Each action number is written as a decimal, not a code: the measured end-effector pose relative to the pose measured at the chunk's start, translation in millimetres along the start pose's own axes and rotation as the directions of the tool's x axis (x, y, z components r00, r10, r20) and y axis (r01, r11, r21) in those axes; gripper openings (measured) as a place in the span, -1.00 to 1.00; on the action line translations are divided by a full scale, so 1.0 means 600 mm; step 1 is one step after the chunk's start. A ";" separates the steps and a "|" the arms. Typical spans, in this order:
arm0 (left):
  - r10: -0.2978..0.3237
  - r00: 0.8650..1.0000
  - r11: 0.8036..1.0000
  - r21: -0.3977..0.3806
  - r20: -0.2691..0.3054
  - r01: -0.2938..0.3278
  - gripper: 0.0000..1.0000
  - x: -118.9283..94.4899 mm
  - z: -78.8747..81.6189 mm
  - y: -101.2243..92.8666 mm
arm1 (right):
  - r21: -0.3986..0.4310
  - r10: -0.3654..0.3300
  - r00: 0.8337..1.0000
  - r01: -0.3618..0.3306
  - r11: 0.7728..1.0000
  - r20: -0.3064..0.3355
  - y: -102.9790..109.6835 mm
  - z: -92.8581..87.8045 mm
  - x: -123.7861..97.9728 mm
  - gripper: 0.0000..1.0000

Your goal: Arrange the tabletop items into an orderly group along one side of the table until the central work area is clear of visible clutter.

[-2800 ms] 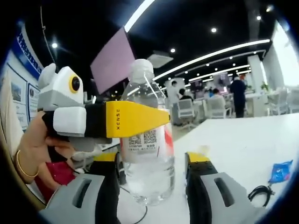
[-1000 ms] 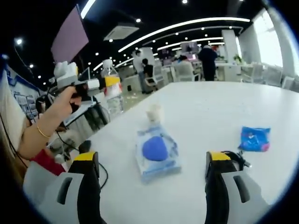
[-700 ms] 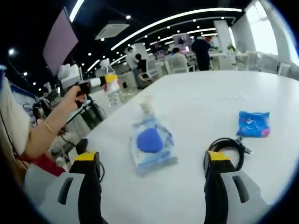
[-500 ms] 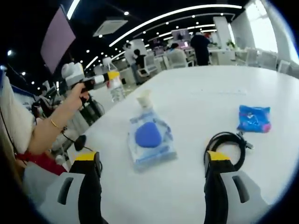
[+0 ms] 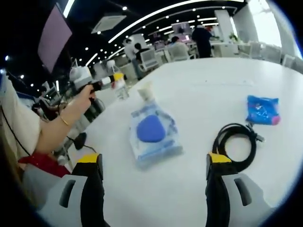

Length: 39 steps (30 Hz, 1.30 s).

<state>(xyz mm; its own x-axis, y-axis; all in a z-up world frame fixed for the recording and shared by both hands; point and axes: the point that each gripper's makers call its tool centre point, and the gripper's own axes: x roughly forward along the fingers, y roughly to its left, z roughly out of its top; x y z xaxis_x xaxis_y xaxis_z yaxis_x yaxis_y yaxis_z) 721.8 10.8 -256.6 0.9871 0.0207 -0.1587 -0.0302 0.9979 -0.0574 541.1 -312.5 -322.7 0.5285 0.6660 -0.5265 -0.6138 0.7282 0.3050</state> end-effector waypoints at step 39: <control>0.029 0.999 0.999 0.033 0.032 -0.030 -0.25 0.027 -0.070 -0.017 | 0.053 0.044 0.996 -0.040 0.998 -0.082 0.010 -0.041 0.022 0.65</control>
<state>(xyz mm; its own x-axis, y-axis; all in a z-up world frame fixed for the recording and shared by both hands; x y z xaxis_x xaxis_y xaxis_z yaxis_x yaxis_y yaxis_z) 731.7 -1.9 -299.9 0.9903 0.0519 -0.1290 -0.0550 0.9983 -0.0204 529.7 -303.2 -347.0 0.4510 0.6823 -0.5754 -0.6026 0.7084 0.3676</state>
